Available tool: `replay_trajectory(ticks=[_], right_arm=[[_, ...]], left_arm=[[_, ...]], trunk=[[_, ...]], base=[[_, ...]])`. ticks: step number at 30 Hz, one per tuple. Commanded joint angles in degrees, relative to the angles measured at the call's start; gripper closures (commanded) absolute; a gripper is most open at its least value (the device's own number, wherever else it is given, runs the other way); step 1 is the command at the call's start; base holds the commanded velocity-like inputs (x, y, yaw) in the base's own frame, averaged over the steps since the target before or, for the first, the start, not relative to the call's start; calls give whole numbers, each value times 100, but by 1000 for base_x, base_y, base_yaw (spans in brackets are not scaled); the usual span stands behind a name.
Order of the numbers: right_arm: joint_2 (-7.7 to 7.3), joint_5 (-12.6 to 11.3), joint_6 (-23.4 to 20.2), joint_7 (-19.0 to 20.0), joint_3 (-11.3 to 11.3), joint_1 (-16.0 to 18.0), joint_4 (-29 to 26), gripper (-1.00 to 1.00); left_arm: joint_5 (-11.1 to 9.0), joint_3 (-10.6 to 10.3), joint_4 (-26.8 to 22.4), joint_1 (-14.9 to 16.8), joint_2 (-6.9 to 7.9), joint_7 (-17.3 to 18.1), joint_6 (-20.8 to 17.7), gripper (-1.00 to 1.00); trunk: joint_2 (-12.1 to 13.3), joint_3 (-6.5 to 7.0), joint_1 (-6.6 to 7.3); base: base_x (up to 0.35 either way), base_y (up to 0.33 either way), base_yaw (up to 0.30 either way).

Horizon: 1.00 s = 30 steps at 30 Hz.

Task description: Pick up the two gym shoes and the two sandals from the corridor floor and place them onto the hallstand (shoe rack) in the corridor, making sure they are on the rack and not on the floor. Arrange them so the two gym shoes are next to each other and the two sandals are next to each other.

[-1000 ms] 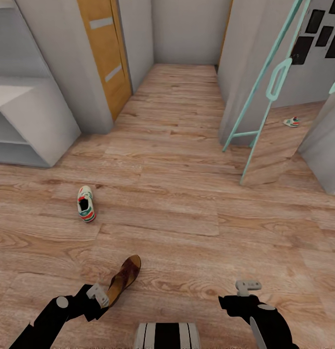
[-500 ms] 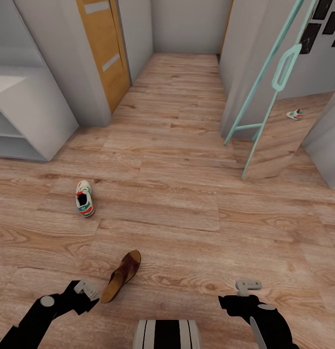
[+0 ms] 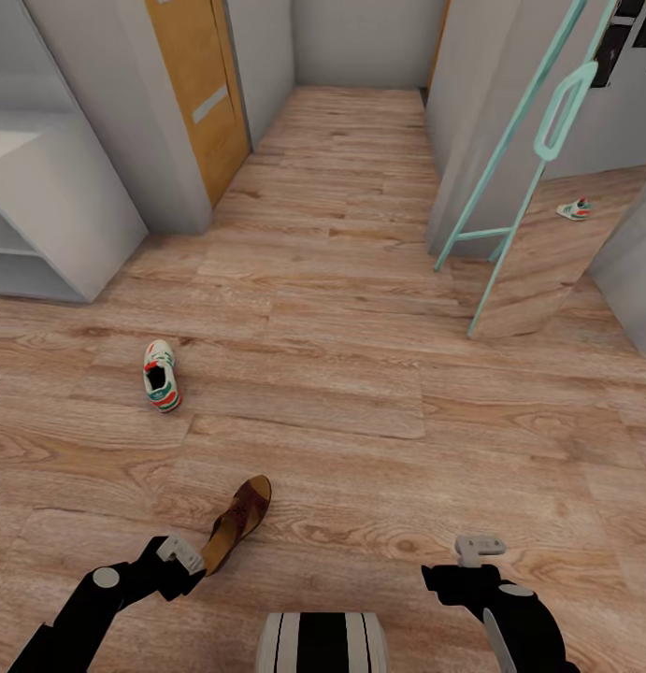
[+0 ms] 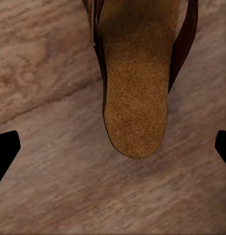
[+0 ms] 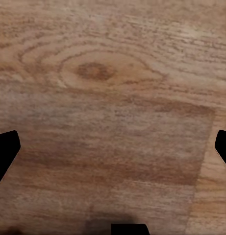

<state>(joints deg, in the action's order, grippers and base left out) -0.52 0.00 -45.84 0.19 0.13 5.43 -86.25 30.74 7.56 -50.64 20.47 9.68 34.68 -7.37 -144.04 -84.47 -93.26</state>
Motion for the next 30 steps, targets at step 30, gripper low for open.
replay_trajectory(ticks=[30], right_arm=[[-28,-2,911,7,40,2,-33,-100]], left_arm=[[26,46,-27,1,-168,31,-37,-100]], trunk=[[-2,-4,1]], base=[[0,0,0]])
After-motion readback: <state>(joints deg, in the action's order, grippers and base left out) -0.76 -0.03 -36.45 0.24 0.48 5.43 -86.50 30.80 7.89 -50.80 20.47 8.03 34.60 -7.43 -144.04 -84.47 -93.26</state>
